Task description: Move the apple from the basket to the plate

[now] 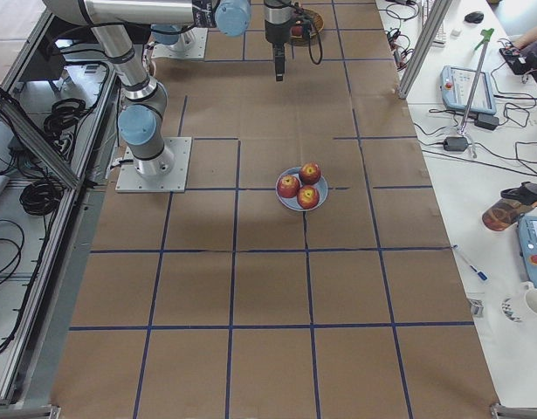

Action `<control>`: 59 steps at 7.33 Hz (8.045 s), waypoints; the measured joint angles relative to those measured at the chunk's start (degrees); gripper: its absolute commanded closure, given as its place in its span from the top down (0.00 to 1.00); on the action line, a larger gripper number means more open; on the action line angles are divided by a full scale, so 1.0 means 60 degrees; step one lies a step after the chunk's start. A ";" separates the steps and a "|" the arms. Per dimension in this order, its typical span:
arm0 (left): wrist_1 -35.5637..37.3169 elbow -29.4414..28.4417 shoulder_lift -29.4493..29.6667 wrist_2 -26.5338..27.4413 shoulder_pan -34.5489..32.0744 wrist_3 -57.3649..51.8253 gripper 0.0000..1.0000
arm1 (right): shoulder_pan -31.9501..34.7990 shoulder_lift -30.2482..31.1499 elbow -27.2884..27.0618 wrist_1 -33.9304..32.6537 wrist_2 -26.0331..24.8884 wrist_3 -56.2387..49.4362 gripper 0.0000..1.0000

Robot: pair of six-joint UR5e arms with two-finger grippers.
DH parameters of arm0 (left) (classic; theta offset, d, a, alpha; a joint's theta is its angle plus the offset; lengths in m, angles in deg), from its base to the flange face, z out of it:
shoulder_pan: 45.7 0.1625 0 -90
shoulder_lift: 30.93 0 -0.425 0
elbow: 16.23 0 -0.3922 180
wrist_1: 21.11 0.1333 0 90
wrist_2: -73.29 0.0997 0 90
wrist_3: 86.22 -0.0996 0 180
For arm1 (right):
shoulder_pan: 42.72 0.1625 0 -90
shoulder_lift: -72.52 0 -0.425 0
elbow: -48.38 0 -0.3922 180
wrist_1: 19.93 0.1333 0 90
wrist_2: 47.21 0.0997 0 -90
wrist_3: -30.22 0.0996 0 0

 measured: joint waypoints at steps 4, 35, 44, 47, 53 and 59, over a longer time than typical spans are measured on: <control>-0.0019 0.0010 -0.0146 0.0029 -0.0014 -0.0002 1.00 | 0.0000 0.0013 0.0000 0.0008 -0.0007 0.0001 1.00; 0.6750 0.1615 0.4572 0.0101 0.3412 -0.5403 0.98 | 0.0000 0.0015 0.0015 -0.0002 0.0002 -0.0006 1.00; 0.6752 0.1950 0.4341 0.0157 0.3340 -0.4672 0.12 | 0.0000 0.0014 0.0015 -0.0002 0.0002 -0.0005 1.00; 0.6403 0.1873 0.3599 0.0147 0.2461 -0.2823 0.03 | 0.0000 0.0014 0.0015 -0.0003 0.0003 0.0001 1.00; 0.6384 0.1015 0.4249 0.0185 -0.2273 0.3985 0.03 | 0.0000 0.0014 0.0008 0.0011 0.0000 0.0001 1.00; 0.6485 -0.0192 0.5967 0.0222 -0.3786 0.5689 0.11 | 0.0000 0.0014 0.0000 0.0012 0.0002 -0.0003 1.00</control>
